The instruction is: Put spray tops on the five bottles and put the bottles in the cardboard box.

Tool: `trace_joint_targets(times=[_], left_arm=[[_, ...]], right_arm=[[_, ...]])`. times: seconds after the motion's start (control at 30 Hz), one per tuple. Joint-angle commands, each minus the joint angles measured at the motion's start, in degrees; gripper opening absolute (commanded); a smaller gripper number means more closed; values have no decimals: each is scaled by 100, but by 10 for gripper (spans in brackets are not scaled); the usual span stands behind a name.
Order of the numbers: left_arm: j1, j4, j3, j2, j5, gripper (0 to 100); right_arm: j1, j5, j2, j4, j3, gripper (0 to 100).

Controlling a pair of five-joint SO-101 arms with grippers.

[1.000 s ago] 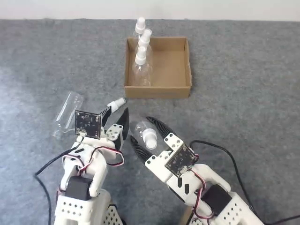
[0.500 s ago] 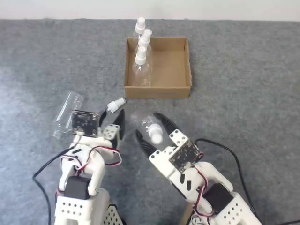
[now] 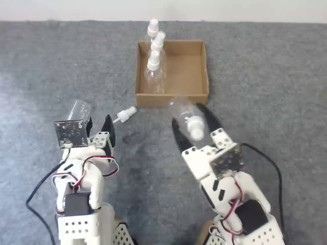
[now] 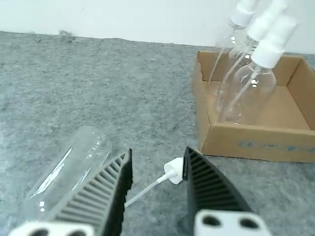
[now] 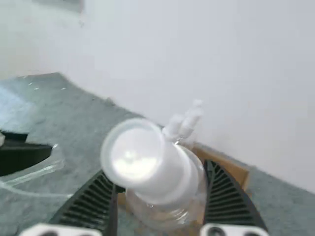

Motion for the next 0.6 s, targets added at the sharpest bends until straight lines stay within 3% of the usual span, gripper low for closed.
trace_joint_targets(times=[0.0,0.33,0.57], left_arm=[[-9,18,-277,-70,-18,160],[-9,18,-277,-70,-26,160],[-9,9,-277,-70,-26,160]], right_arm=[[224,149,-31,4,-703,114],[268,404,2202,-48,-2251,114],[646,387,4101,-892,-3007,114]])
